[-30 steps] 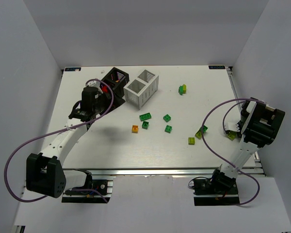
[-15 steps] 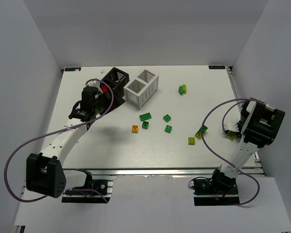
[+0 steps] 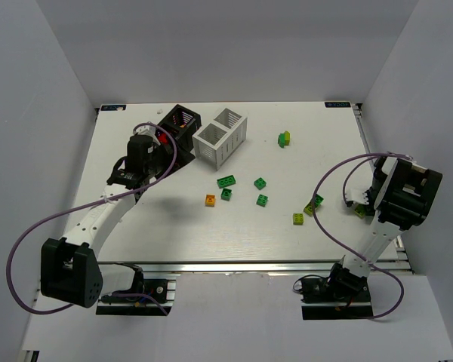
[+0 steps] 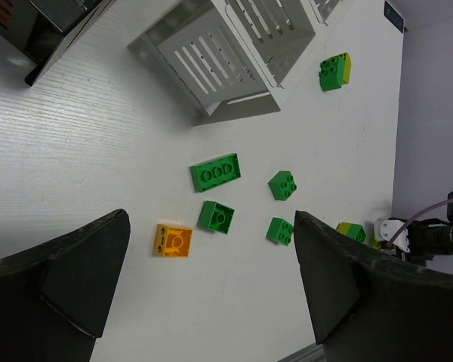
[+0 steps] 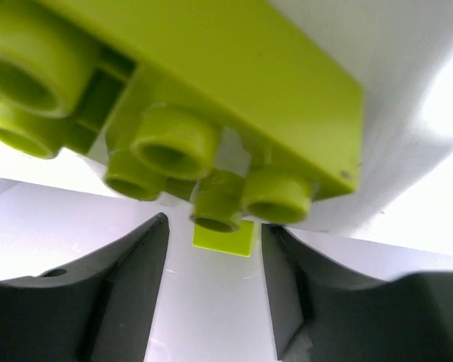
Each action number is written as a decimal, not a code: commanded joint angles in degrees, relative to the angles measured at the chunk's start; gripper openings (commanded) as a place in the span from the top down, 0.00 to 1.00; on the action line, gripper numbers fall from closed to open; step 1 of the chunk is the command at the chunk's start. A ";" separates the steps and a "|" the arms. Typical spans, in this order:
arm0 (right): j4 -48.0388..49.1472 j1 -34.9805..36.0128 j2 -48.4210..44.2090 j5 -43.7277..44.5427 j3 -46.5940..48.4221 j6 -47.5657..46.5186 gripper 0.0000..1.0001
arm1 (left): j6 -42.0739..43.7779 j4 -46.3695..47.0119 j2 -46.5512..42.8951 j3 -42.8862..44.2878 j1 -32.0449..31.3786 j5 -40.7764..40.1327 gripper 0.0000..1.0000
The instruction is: Sort the legos into containers by color
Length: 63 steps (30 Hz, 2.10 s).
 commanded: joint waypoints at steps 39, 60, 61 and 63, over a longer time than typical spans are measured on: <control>1.96 -2.27 1.95 2.98 2.67 -2.06 0.19 | -1.31 2.40 -0.58 -0.61 -0.35 0.72 0.02; 0.65 -3.06 2.04 3.08 2.84 -2.77 0.58 | -1.83 2.66 -1.28 -1.32 -0.35 0.63 0.02; 0.38 -3.06 1.78 2.81 2.93 -2.68 0.59 | -1.75 2.58 -1.19 -1.23 -0.35 0.63 0.02; 0.03 -3.06 1.51 2.20 2.93 -2.50 0.63 | -1.75 2.66 -1.19 -1.23 -0.35 0.63 0.02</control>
